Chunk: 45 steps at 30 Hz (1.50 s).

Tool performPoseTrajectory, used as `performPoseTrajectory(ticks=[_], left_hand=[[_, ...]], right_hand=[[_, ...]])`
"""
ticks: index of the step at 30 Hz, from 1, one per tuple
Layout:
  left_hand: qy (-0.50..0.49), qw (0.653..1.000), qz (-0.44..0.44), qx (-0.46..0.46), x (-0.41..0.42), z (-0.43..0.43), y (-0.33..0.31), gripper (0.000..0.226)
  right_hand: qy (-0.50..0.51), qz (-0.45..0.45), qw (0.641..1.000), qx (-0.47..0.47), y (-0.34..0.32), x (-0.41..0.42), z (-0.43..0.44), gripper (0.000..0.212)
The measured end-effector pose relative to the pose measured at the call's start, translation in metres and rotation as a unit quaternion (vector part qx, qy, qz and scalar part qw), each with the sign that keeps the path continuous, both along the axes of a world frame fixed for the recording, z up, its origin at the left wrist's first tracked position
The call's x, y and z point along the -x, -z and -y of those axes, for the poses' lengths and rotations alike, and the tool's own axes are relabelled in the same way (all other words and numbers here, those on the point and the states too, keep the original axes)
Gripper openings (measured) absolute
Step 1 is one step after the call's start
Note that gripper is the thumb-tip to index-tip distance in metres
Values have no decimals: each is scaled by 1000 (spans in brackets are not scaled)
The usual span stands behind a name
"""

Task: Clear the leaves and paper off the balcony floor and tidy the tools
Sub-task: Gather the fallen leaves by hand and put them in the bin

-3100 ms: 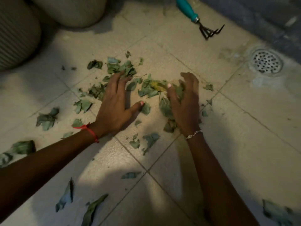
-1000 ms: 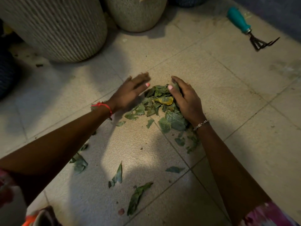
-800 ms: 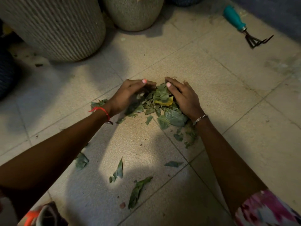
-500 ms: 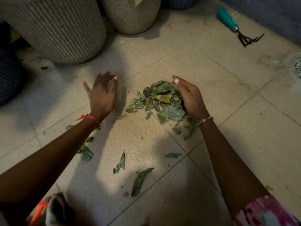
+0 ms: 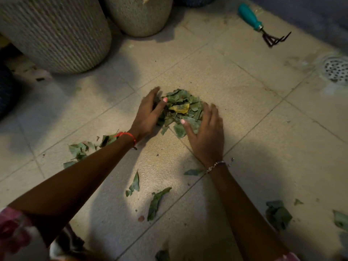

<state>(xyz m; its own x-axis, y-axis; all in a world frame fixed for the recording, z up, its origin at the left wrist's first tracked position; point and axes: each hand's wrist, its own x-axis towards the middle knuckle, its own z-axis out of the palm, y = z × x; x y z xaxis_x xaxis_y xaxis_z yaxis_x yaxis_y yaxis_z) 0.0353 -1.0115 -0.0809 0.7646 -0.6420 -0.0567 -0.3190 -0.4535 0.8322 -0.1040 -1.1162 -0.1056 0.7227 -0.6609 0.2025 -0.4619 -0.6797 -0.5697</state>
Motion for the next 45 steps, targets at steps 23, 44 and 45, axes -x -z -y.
performPoseTrajectory(ticks=[23,44,45], left_hand=[[-147,844,-362,368,42,48,-6,28],[-184,718,-527,415,35,81,-15,40],[-182,707,-538,422,36,80,-19,43]], right_hand=[[113,320,791,-509,-31,-62,-29,24],[91,364,689,-620,-19,-72,9,31],[92,361,685,-626,-25,-71,9,31]])
